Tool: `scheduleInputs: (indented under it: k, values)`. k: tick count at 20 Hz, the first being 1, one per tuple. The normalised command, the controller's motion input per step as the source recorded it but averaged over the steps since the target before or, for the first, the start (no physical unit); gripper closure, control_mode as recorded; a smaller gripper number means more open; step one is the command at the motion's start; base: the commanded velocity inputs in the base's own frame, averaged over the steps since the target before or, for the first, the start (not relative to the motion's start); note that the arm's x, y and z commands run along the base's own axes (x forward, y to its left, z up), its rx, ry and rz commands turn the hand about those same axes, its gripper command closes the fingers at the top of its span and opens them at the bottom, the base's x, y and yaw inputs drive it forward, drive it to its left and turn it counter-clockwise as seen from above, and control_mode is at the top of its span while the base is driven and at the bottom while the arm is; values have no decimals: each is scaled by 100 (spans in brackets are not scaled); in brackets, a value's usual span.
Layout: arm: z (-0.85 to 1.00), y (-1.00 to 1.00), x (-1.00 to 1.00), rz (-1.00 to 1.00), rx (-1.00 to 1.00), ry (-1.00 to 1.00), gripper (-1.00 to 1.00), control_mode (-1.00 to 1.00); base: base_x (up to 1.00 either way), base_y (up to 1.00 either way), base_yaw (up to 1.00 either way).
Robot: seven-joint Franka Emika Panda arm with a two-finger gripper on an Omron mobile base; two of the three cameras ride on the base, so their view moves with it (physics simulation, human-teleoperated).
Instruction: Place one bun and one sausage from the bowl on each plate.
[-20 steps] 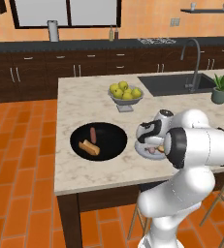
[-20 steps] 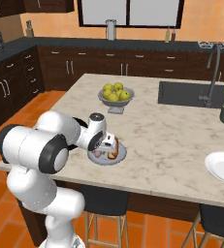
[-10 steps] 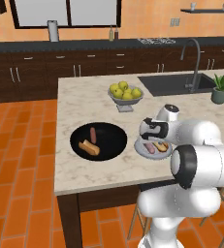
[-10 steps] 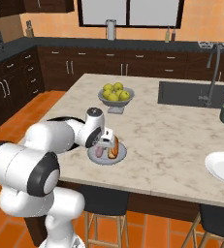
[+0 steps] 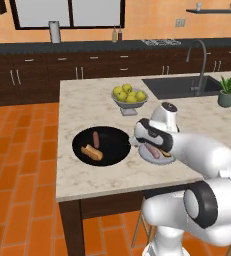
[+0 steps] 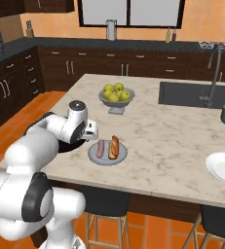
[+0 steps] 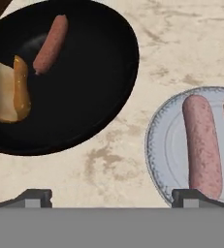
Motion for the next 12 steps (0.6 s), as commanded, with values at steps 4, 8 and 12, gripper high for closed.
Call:
scheduleInputs:
  k: [4, 8, 12]
  values:
    - [38, 86, -1, 5, -1, -5, -100, -100, 0, 0, 0]
    - [12, 97, 0, 7, -3, 1, -100, -100, 0, 0, 0]
    - [0, 91, 0, 10, -3, 12, -100, -100, 0, 0, 0]
